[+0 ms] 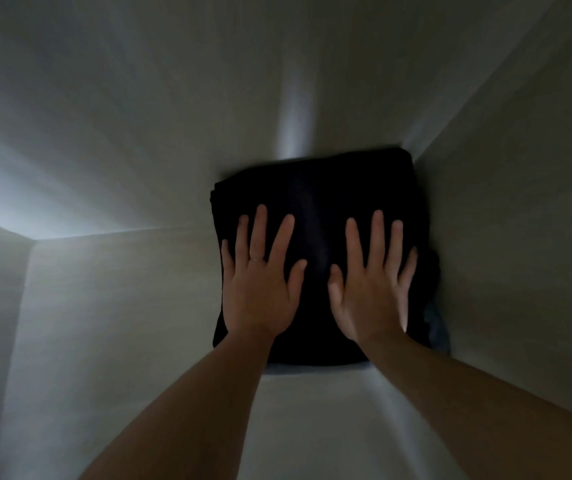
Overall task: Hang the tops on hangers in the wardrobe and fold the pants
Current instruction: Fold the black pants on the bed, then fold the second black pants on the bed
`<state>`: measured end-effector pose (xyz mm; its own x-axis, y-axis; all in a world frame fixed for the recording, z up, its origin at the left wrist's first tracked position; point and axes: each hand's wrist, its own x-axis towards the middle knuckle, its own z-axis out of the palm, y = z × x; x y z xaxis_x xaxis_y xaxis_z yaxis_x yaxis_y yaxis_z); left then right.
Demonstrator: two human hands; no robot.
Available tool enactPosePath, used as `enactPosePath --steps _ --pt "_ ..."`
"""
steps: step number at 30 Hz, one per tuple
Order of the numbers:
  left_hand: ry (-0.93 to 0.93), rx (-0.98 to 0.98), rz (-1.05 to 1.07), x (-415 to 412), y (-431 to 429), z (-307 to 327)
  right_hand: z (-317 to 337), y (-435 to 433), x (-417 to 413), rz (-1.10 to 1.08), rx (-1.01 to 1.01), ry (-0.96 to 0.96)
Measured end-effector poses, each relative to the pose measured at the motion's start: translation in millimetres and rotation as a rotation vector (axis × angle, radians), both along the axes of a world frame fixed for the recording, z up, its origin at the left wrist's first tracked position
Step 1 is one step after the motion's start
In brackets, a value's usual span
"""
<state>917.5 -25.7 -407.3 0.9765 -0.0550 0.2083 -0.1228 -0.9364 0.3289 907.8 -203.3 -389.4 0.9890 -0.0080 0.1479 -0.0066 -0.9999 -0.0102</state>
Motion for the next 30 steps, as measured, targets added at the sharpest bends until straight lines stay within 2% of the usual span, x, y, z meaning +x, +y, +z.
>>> enactPosePath --steps 3,8,13,16,19,22,26,30 --pt "0.048 0.007 0.020 -1 -1 9 9 3 -1 -0.009 -0.013 0.059" --pt "0.250 0.037 -0.019 -5 4 43 34 -1 -3 -0.002 -0.035 0.294" --pt "0.482 0.126 -0.050 -80 17 63 58 -9 -66 0.061 -0.032 0.573" --pt "0.635 0.149 -0.030 -141 12 72 70 -12 -124 0.048 0.036 0.766" --pt "0.788 0.080 -0.057 -179 11 89 92 -17 -167 0.031 0.218 0.890" --pt "0.855 -0.103 -0.035 -210 12 114 120 -22 -200 0.055 0.308 0.846" --pt "0.657 -0.292 0.033 -249 22 137 146 -21 -235 0.150 0.354 0.670" --pt "0.473 -0.389 0.079 -294 20 169 178 -24 -264 0.267 0.342 0.547"
